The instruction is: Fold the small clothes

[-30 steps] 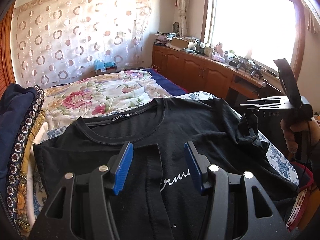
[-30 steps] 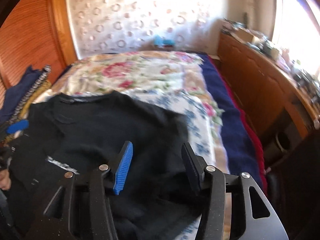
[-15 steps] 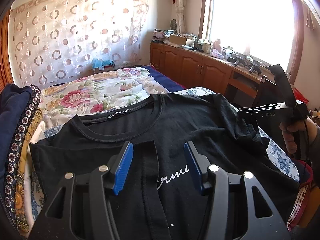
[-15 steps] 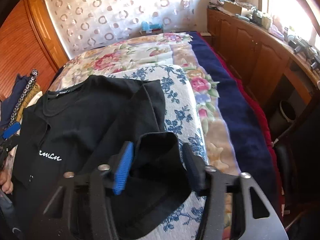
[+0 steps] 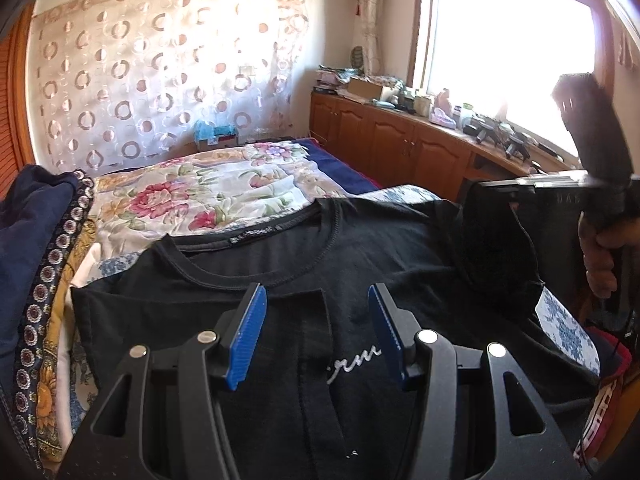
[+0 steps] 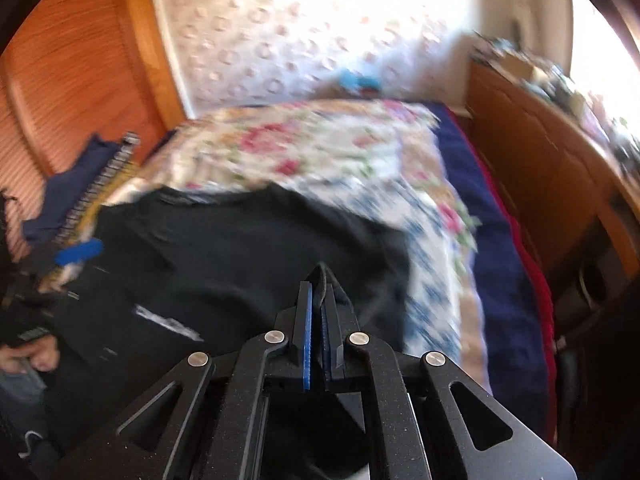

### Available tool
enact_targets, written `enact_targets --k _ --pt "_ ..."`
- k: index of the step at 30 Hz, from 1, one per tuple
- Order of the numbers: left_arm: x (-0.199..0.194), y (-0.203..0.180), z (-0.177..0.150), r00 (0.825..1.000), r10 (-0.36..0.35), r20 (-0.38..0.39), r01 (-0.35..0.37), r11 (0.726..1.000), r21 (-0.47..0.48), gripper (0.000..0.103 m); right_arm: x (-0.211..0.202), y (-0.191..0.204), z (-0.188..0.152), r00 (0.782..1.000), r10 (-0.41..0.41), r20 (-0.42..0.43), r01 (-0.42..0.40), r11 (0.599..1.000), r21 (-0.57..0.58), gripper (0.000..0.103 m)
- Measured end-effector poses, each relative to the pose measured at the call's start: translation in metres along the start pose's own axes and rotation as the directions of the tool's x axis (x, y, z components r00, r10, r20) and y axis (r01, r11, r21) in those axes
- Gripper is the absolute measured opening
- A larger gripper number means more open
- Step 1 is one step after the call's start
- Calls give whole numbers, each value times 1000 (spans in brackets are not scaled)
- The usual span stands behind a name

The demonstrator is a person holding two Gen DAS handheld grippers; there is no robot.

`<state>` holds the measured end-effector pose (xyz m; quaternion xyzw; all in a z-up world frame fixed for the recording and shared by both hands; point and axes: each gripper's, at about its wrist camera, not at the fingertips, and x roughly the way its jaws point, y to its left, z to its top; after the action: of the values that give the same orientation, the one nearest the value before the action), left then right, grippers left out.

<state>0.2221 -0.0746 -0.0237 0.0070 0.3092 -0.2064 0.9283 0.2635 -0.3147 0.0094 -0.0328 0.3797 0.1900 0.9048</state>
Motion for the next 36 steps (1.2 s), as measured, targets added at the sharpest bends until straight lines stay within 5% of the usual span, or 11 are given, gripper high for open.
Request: enact_targets --k 4,7,9,10,22,26,30,36 --pt "-6 8 1 1000 13 24 -12 1000 -28 53 20 49 33 994 105 6 -104 990 -90 1" --pt "-5 13 0 1000 22 20 -21 999 -44 53 40 72 46 996 88 -8 -88 987 -132 6" --pt "-5 12 -1 1000 22 18 -21 999 -43 53 44 68 46 998 66 -10 -67 992 -104 49" --pt "-4 12 0 1000 22 18 -21 999 -42 53 41 61 43 998 61 3 -61 995 -80 52" --pt "5 0 -5 1000 1 -18 -1 1000 15 53 15 5 -54 992 -94 -85 96 995 15 52" --pt "12 -16 -9 997 -43 -66 46 998 45 53 12 6 -74 991 -104 -79 105 994 13 52" --pt "17 -38 -13 986 -114 -119 123 990 71 53 16 -12 -93 971 -214 -106 217 976 24 56" --pt "29 -76 -21 961 -189 -204 215 970 111 45 12 -22 -116 971 -216 -106 224 972 70 66"
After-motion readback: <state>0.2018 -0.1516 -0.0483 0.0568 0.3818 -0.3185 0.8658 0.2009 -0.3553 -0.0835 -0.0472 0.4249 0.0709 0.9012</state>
